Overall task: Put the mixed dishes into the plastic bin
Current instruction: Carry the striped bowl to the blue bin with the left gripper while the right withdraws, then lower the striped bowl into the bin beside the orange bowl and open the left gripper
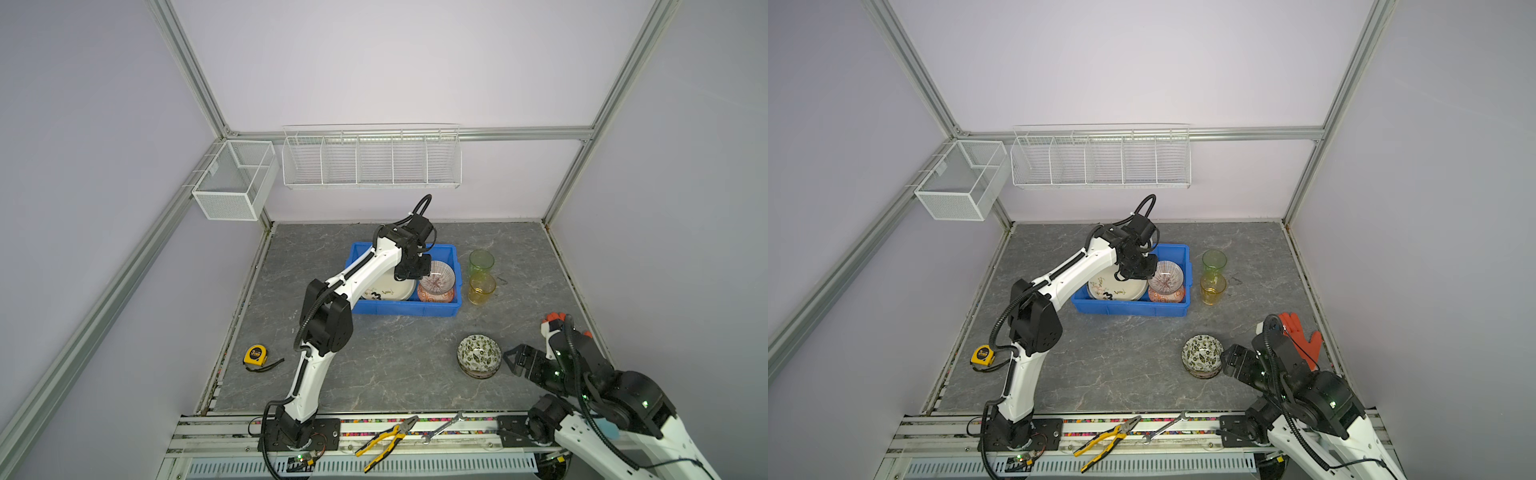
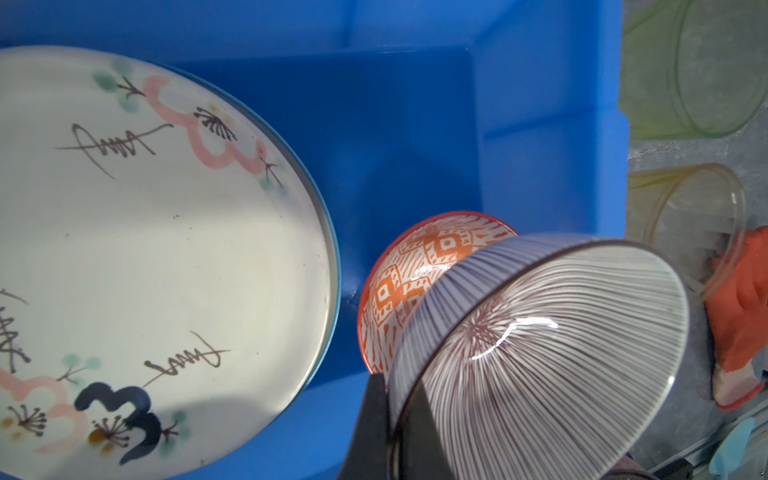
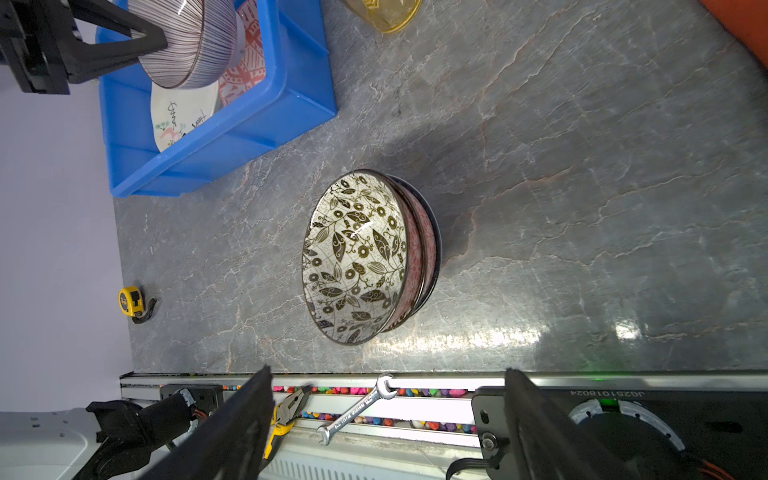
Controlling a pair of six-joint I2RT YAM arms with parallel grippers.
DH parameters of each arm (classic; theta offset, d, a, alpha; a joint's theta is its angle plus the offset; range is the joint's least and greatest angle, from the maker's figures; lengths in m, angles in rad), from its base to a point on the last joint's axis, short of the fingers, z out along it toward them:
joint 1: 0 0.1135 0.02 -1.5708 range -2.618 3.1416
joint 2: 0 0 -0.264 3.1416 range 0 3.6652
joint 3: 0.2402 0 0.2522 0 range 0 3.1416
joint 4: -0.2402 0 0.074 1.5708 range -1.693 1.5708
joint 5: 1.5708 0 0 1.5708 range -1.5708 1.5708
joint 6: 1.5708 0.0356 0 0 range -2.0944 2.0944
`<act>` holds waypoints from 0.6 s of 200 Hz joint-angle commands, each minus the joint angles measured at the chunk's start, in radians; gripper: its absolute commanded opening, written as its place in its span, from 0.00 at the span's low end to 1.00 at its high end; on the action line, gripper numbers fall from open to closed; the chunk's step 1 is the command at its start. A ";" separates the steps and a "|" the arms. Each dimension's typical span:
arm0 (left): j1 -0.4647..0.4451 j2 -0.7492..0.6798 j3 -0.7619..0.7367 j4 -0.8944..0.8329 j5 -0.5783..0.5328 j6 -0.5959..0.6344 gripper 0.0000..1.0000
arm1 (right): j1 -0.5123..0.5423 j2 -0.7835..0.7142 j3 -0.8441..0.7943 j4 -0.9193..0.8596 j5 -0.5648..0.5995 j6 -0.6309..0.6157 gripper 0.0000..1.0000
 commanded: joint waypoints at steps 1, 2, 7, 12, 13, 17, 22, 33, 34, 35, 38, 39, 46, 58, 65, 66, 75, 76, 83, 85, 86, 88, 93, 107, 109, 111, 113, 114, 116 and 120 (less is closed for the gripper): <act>0.007 0.022 0.054 -0.015 0.031 0.023 0.00 | 0.001 -0.022 -0.014 -0.031 0.025 0.036 0.88; 0.007 0.022 0.054 -0.015 0.032 0.023 0.00 | 0.000 -0.022 -0.014 -0.032 0.025 0.037 0.88; 0.007 0.028 0.054 -0.010 0.038 0.022 0.00 | 0.001 -0.028 -0.016 -0.035 0.028 0.041 0.88; 0.007 0.034 0.054 -0.006 0.046 0.022 0.00 | 0.001 -0.032 -0.017 -0.038 0.029 0.042 0.88; 0.007 0.035 0.054 -0.005 0.047 0.022 0.00 | 0.001 -0.033 -0.017 -0.039 0.030 0.043 0.88; 0.008 0.040 0.055 -0.002 0.053 0.023 0.00 | 0.000 -0.036 -0.018 -0.040 0.031 0.047 0.88; 0.009 0.046 0.058 -0.002 0.057 0.023 0.00 | 0.000 -0.040 -0.020 -0.043 0.034 0.050 0.88; 0.008 0.061 0.064 -0.001 0.066 0.024 0.00 | 0.001 -0.047 -0.023 -0.043 0.035 0.058 0.88; 0.008 0.062 0.064 0.000 0.068 0.021 0.00 | 0.000 -0.047 -0.023 -0.044 0.035 0.058 0.88; 0.009 0.062 0.064 0.000 0.067 0.022 0.00 | 0.001 -0.048 -0.023 -0.044 0.035 0.059 0.88; 0.009 0.066 0.064 0.000 0.068 0.024 0.00 | 0.001 -0.049 -0.023 -0.045 0.035 0.060 0.88; 0.009 0.067 0.065 0.000 0.068 0.024 0.00 | 0.001 -0.049 -0.023 -0.044 0.035 0.060 0.88; 0.009 0.071 0.066 0.000 0.068 0.024 0.00 | 0.001 -0.049 -0.024 -0.045 0.035 0.063 0.88; 0.009 0.078 0.066 0.003 0.071 0.024 0.00 | 0.001 -0.048 -0.022 -0.049 0.037 0.065 0.88; 0.009 0.079 0.066 0.005 0.074 0.025 0.00 | 0.001 -0.046 -0.019 -0.050 0.038 0.064 0.88; 0.009 0.080 0.066 0.005 0.074 0.026 0.00 | 0.001 -0.046 -0.019 -0.051 0.038 0.065 0.88; 0.009 0.081 0.064 0.010 0.077 0.026 0.00 | 0.000 -0.043 -0.018 -0.053 0.040 0.065 0.88; 0.008 0.081 0.064 0.011 0.076 0.026 0.00 | 0.001 -0.042 -0.017 -0.054 0.040 0.065 0.88; 0.009 0.085 0.064 0.013 0.078 0.025 0.00 | 0.001 -0.040 -0.017 -0.056 0.041 0.065 0.88; 0.009 0.085 0.064 0.013 0.078 0.027 0.00 | 0.000 -0.040 -0.016 -0.056 0.041 0.065 0.88; 0.009 0.084 0.064 0.014 0.079 0.027 0.00 | 0.000 -0.040 -0.016 -0.056 0.040 0.064 0.88; 0.009 0.084 0.064 0.013 0.080 0.027 0.00 | 0.001 -0.039 -0.016 -0.055 0.041 0.065 0.88; 0.008 0.086 0.064 0.014 0.082 0.027 0.00 | 0.001 -0.039 -0.014 -0.056 0.041 0.067 0.88; 0.009 0.091 0.061 0.019 0.094 0.027 0.00 | 0.001 -0.038 -0.017 -0.055 0.042 0.070 0.88; 0.009 0.091 0.060 0.021 0.097 0.028 0.00 | 0.000 -0.037 -0.017 -0.055 0.041 0.070 0.88; 0.009 0.092 0.059 0.023 0.099 0.027 0.00 | 0.001 -0.037 -0.017 -0.054 0.042 0.070 0.88; 0.009 0.092 0.060 0.024 0.102 0.028 0.00 | 0.001 -0.037 -0.016 -0.054 0.042 0.070 0.88; 0.009 0.092 0.060 0.024 0.103 0.027 0.00 | 0.001 -0.037 -0.017 -0.054 0.041 0.070 0.88; 0.009 0.093 0.060 0.025 0.106 0.027 0.00 | 0.001 -0.036 -0.016 -0.054 0.042 0.069 0.88; 0.009 0.095 0.059 0.026 0.111 0.029 0.00 | 0.001 -0.035 -0.016 -0.056 0.042 0.070 0.88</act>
